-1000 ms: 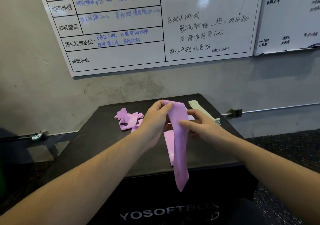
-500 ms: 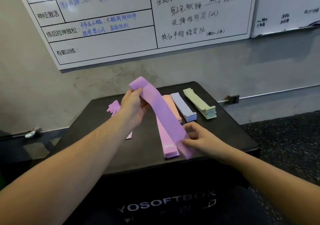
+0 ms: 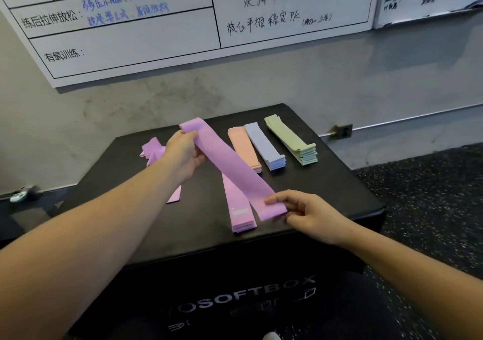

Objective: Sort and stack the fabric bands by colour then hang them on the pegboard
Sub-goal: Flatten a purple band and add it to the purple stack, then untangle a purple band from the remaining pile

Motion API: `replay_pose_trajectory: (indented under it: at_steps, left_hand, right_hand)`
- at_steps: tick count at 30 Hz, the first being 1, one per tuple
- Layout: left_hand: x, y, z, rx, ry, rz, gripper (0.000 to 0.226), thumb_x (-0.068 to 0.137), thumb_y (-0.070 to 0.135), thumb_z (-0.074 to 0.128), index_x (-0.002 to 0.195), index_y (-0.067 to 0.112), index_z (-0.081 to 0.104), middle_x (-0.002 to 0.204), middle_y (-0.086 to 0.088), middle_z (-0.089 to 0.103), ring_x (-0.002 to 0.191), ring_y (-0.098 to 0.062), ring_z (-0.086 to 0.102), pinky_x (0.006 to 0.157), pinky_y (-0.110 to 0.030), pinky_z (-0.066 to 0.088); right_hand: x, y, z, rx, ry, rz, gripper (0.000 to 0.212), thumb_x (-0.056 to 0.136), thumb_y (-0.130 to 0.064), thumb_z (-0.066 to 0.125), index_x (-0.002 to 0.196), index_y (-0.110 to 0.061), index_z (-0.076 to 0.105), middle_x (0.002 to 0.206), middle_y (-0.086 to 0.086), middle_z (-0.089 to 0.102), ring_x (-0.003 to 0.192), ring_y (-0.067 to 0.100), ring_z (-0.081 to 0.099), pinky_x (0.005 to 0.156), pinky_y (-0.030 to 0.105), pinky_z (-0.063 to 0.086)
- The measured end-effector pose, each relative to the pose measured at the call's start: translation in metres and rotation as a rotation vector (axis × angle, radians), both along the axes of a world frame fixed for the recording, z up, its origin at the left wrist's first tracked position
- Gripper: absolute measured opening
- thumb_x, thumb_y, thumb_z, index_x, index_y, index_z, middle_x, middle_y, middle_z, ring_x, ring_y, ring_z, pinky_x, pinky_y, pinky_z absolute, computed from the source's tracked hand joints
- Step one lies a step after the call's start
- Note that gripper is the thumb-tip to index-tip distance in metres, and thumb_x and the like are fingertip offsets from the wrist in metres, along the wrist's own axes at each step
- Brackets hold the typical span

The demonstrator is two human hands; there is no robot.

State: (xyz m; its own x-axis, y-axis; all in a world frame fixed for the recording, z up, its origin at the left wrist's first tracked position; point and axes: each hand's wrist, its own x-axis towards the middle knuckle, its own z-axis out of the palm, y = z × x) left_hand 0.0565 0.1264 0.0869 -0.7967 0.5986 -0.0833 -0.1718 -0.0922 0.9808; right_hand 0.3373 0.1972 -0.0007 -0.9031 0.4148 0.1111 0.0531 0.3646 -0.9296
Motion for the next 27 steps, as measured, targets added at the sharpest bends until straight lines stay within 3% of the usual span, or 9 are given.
replay_pose_trajectory:
  at_steps: [3, 5, 8, 11, 15, 17, 20, 24, 27]
  left_hand:
    - [-0.013, 0.011, -0.014, -0.073, 0.016, 0.002, 0.035, 0.101, 0.008, 0.043, 0.135, 0.010, 0.052, 0.114, -0.009, 0.069, 0.094, -0.022, 0.072, 0.055, -0.029, 0.057]
    - [-0.018, 0.020, -0.023, -0.110, 0.031, -0.013, 0.031, 0.104, 0.011, 0.044, 0.134, 0.009, 0.052, 0.111, -0.009, 0.069, 0.090, -0.021, 0.072, 0.057, -0.030, 0.058]
    - [-0.024, 0.030, -0.035, -0.138, 0.035, -0.029, 0.020, 0.105, 0.013, 0.048, 0.125, 0.011, 0.053, 0.102, -0.005, 0.067, 0.082, -0.018, 0.071, 0.063, -0.032, 0.058]
    - [-0.033, 0.040, -0.043, -0.177, 0.071, -0.072, 0.018, 0.104, 0.011, 0.048, 0.121, 0.011, 0.055, 0.096, -0.004, 0.067, 0.076, -0.014, 0.071, 0.059, -0.028, 0.056]
    - [-0.052, 0.056, -0.055, -0.351, 0.208, -0.047, 0.010, 0.100, 0.014, 0.056, 0.108, 0.017, 0.061, 0.074, 0.001, 0.055, 0.051, -0.008, 0.044, 0.039, -0.019, 0.032]
    - [-0.062, 0.062, -0.059, -0.396, 0.223, -0.058, 0.007, 0.101, 0.016, 0.058, 0.105, 0.019, 0.061, 0.076, 0.000, 0.052, 0.053, -0.009, 0.037, 0.038, -0.018, 0.027]
    - [-0.073, 0.072, -0.066, -0.400, 0.195, -0.098, 0.008, 0.101, 0.019, 0.058, 0.109, 0.019, 0.062, 0.086, -0.005, 0.059, 0.059, -0.012, 0.042, 0.039, -0.019, 0.034]
    - [-0.084, 0.088, -0.083, -0.401, 0.179, -0.105, 0.016, 0.101, 0.020, 0.061, 0.116, 0.017, 0.063, 0.110, -0.008, 0.067, 0.086, -0.017, 0.062, 0.061, -0.028, 0.052]
    - [-0.086, 0.096, -0.097, -0.459, 0.182, -0.133, 0.018, 0.101, 0.019, 0.061, 0.119, 0.016, 0.062, 0.114, -0.008, 0.065, 0.094, -0.019, 0.065, 0.077, -0.032, 0.060]
  right_hand:
    - [-0.005, 0.005, -0.012, 0.117, 0.061, -0.089, 0.046, 0.086, 0.006, 0.066, 0.103, -0.037, 0.071, 0.106, -0.012, 0.075, 0.101, 0.008, 0.070, 0.097, 0.031, 0.054]
    - [-0.008, 0.009, -0.018, 0.213, 0.102, -0.086, 0.035, 0.086, -0.007, 0.073, 0.097, -0.041, 0.073, 0.101, -0.015, 0.073, 0.096, 0.010, 0.069, 0.091, 0.029, 0.055]
    - [-0.017, 0.013, -0.026, 0.452, 0.215, -0.057, 0.013, 0.083, -0.031, 0.072, 0.094, -0.035, 0.076, 0.108, -0.021, 0.057, 0.107, 0.011, 0.058, 0.092, 0.021, 0.046]
    - [-0.030, 0.018, -0.034, 0.726, 0.261, -0.081, 0.013, 0.082, -0.033, 0.069, 0.092, -0.028, 0.075, 0.115, -0.016, 0.054, 0.112, 0.006, 0.047, 0.094, 0.031, 0.040]
    - [-0.052, 0.027, -0.040, 0.777, 0.246, 0.010, 0.015, 0.087, -0.032, 0.069, 0.100, -0.025, 0.074, 0.102, -0.015, 0.067, 0.102, 0.001, 0.048, 0.086, 0.022, 0.036]
    - [-0.062, 0.030, -0.041, 0.749, 0.216, 0.033, 0.017, 0.087, -0.034, 0.069, 0.100, -0.024, 0.073, 0.101, -0.014, 0.068, 0.102, -0.003, 0.045, 0.086, 0.019, 0.036]
    - [-0.076, 0.035, -0.041, 0.741, 0.161, 0.093, 0.017, 0.089, -0.037, 0.067, 0.101, -0.026, 0.073, 0.107, -0.015, 0.067, 0.109, -0.003, 0.044, 0.095, 0.022, 0.036]
    - [-0.091, 0.041, -0.048, 0.720, 0.062, 0.174, 0.016, 0.091, -0.034, 0.071, 0.105, -0.028, 0.075, 0.107, -0.016, 0.066, 0.107, -0.005, 0.046, 0.094, 0.023, 0.039]
    - [-0.098, 0.044, -0.057, 0.764, -0.013, 0.210, 0.018, 0.093, -0.037, 0.069, 0.108, -0.031, 0.075, 0.108, -0.017, 0.067, 0.107, -0.001, 0.049, 0.091, 0.025, 0.042]
